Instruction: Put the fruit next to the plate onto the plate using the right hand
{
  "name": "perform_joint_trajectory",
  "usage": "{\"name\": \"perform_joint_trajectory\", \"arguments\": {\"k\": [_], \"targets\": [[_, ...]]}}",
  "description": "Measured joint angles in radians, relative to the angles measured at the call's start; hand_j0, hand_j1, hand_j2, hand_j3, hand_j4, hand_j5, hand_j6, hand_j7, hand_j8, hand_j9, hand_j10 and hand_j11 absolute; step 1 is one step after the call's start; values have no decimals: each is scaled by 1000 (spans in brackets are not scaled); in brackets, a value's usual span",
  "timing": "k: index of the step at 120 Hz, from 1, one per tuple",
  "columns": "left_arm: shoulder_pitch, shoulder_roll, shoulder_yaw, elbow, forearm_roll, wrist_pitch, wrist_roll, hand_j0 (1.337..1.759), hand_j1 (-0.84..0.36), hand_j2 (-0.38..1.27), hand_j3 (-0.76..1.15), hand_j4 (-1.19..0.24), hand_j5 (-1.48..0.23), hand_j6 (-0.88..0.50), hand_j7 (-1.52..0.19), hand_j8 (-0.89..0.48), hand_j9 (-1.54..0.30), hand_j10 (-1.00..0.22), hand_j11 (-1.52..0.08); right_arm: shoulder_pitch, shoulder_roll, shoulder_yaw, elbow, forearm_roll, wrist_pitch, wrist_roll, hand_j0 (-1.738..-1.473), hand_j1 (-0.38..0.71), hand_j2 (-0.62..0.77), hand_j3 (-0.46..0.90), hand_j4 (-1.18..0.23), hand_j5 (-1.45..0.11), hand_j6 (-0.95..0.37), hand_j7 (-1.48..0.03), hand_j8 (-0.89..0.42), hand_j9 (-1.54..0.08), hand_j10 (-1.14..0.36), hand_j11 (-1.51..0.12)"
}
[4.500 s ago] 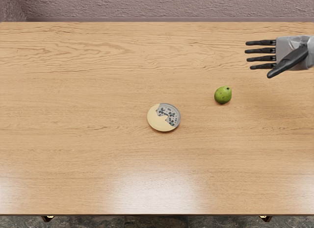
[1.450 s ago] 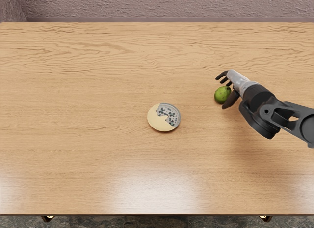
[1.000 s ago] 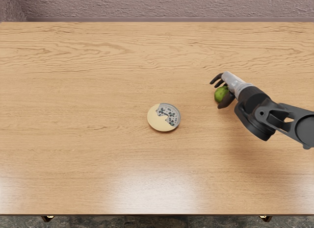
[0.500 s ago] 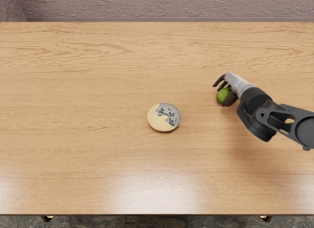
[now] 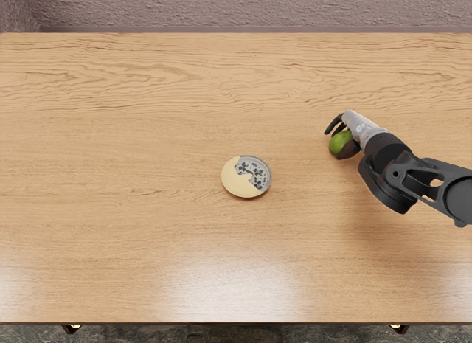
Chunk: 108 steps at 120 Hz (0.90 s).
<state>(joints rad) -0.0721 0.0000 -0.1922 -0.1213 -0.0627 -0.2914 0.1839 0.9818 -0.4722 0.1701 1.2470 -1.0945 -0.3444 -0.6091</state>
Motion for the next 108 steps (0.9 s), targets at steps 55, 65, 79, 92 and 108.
{"name": "perform_joint_trajectory", "arguments": {"k": [55, 65, 79, 92, 108], "targets": [[0, 0, 0, 0, 0, 0, 0, 1658, 332, 3, 0, -14, -18, -14, -18, -14, -18, -14, -18, -3, -7, 12, 41, 13, 7, -2, -1652, 266, 272, 1, -641, -821, -510, -826, -429, -836, -594, -851], [0, 0, 0, 0, 0, 0, 0, 1658, 332, 3, 0, -14, -18, -14, -18, -14, -18, -14, -18, -3, -15, 21, 54, 18, 11, -2, -1654, 258, 315, 1, -640, -844, -527, -837, -444, -856, -612, -866], [0, 0, 0, 0, 0, 0, 0, 1658, 332, 3, 0, -14, -18, -14, -18, -14, -18, -14, -18, -4, -36, 47, 81, 23, 26, -2, -1655, 248, 280, 1, -637, -874, -523, -849, -424, -876, -602, -876], [0, 0, 0, 0, 0, 0, 0, 1658, 332, 3, 0, -14, -18, -14, -18, -14, -18, -14, -18, -7, -57, 84, 107, 46, 59, -2, -1655, 234, 257, 1, -636, -891, -515, -856, -420, -890, -603, -885], [2, 0, 0, 1, 1, 0, 0, 1658, 332, 3, 0, -14, -18, -14, -18, -14, -18, -14, -18, -2, -52, 117, 131, 85, 90, -2, -1655, 229, 238, 1, -648, -927, -503, -881, -405, -920, -596, -915]]}}
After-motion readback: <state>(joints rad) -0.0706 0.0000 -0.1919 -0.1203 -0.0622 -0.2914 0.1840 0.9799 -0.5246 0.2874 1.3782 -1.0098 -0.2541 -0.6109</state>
